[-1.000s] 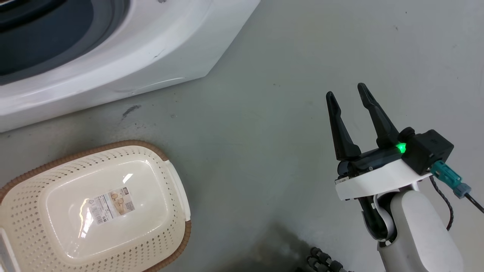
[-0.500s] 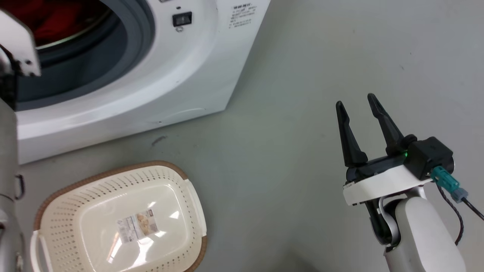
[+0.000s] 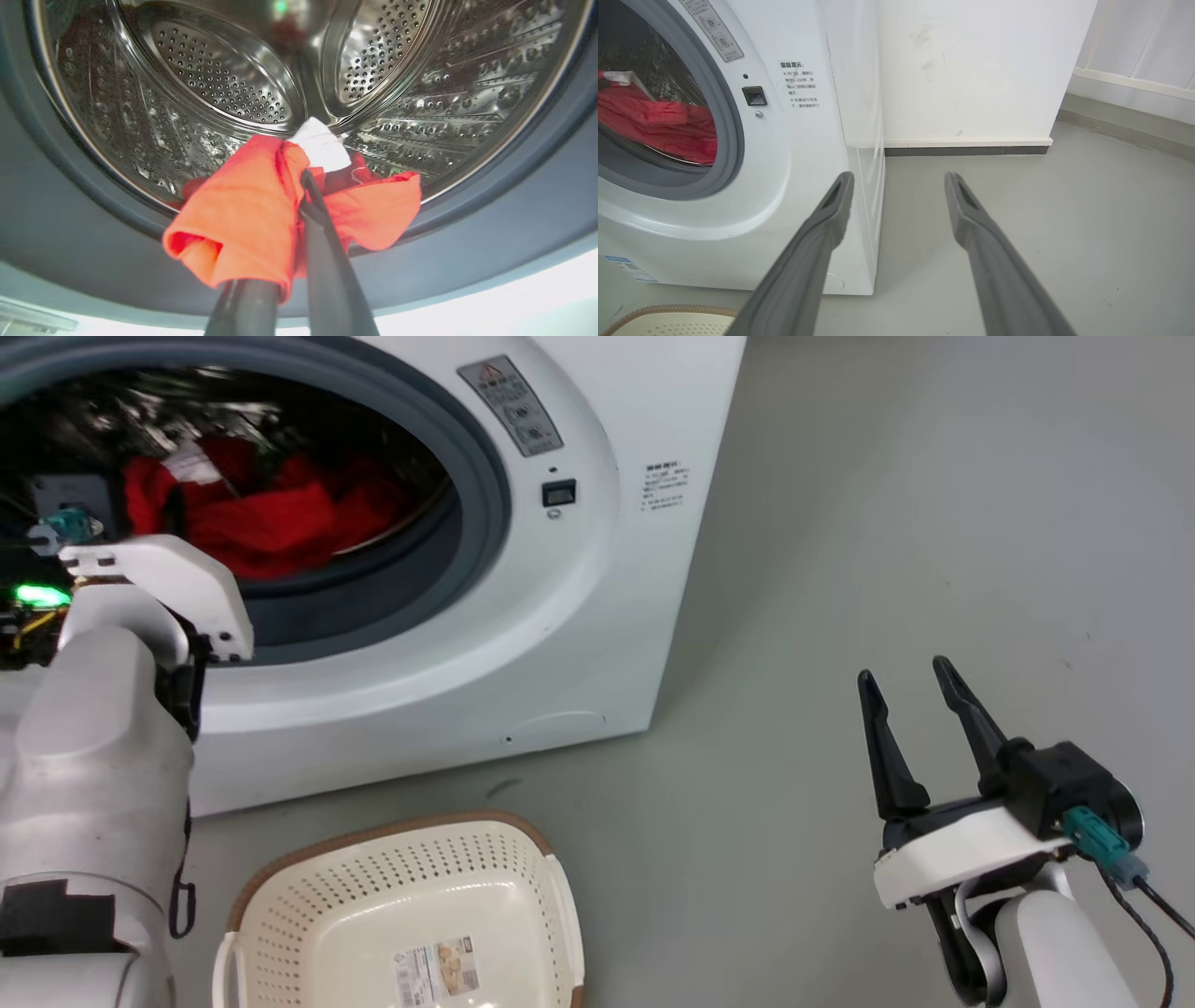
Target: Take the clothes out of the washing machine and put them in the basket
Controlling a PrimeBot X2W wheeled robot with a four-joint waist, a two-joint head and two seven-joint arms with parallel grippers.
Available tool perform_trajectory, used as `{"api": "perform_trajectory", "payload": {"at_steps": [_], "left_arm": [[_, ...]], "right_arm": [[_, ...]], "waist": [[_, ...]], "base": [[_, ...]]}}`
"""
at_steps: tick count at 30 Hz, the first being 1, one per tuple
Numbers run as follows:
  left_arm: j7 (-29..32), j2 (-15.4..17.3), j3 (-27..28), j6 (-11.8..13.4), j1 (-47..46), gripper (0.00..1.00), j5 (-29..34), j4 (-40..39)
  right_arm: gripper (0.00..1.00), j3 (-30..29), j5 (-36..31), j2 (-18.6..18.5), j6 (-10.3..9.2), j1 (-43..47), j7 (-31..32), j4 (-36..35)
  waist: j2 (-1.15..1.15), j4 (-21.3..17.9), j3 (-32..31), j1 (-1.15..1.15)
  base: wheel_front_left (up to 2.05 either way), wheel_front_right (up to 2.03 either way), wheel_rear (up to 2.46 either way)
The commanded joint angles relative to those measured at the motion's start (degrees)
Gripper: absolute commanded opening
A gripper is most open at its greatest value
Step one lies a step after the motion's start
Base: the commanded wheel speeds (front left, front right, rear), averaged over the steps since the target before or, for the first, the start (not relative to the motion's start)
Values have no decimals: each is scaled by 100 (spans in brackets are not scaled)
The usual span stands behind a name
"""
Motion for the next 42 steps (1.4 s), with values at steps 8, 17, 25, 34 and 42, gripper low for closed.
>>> {"api": "perform_trajectory", "payload": {"at_steps": [8,17,25,34,42], "left_arm": [[-194,-297,-53,-170,339,0,-134,-183],[-203,-612,-113,-272,868,0,-171,-1397],[-205,-840,-111,-315,1418,0,-250,-2865],[-65,-989,-191,-250,2081,0,-360,-5122],[505,-1046,-220,2,3203,0,-533,-7303]], "right_arm": [[100,-169,-162,2,-4,460,260,-285],[100,-282,-196,2,-4,837,493,-586],[100,-326,-148,2,-4,1017,603,-767],[100,-417,-133,2,-4,1112,655,-865],[100,-399,-71,2,-4,1099,659,-878]], "waist": [[0,452,-749,1],[0,706,-1168,1],[0,843,-1283,1],[0,999,-1267,1],[0,1083,-1193,1]], "base": [[0,0,0],[0,0,0],[0,0,0],[0,0,0],[0,0,0]]}}
